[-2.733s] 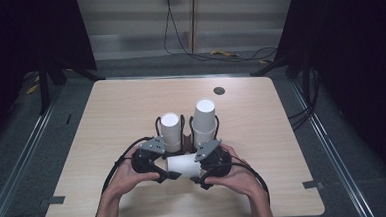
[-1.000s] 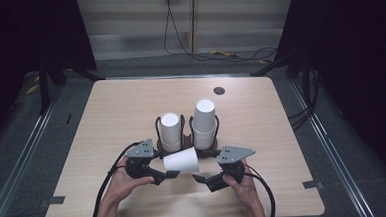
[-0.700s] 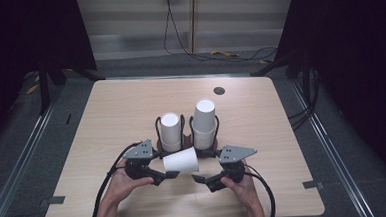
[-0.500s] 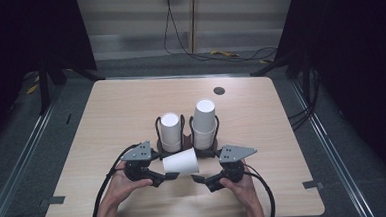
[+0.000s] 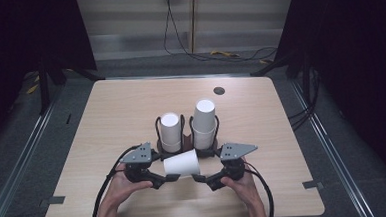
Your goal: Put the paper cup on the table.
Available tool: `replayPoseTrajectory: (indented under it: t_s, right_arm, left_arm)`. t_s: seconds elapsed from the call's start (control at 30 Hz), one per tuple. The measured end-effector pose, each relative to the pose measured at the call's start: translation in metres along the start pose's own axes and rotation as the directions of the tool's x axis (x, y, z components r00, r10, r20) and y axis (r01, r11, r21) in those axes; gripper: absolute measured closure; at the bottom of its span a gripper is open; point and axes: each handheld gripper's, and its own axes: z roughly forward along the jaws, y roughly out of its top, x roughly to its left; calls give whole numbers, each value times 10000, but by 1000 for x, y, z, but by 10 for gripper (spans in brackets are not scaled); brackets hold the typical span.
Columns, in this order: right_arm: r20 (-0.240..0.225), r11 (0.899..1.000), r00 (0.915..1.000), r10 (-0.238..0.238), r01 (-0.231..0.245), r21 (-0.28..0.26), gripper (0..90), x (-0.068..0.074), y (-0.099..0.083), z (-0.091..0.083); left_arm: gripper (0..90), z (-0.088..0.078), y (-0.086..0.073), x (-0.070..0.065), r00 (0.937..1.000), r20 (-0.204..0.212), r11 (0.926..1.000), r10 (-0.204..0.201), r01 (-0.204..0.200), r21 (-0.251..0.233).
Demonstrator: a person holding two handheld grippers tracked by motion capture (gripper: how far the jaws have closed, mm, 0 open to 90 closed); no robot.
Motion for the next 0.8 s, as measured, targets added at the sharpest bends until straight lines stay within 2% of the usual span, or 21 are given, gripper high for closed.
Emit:
replayPoseTrajectory:
  t_s: [0.2,0.33,0.6,0.8]
  right_arm:
    - [-269,9999,9996,-35,31,-121,133,0,3,0]
    - [-466,9995,9989,99,-112,-289,133,-1,5,1]
    - [-801,9971,9964,279,-334,-684,133,-4,5,4]
    - [-1169,9964,9923,401,-484,-692,133,-6,5,8]
  left_arm:
    - [326,0,0,-1,10000,65,9999,-30,31,-121]
    - [326,-1,1,-2,10000,74,9999,57,-56,-126]
    - [326,-2,3,-4,9997,210,9984,131,-119,-547]
    - [326,-1,5,-6,9993,263,9990,264,-254,-365]
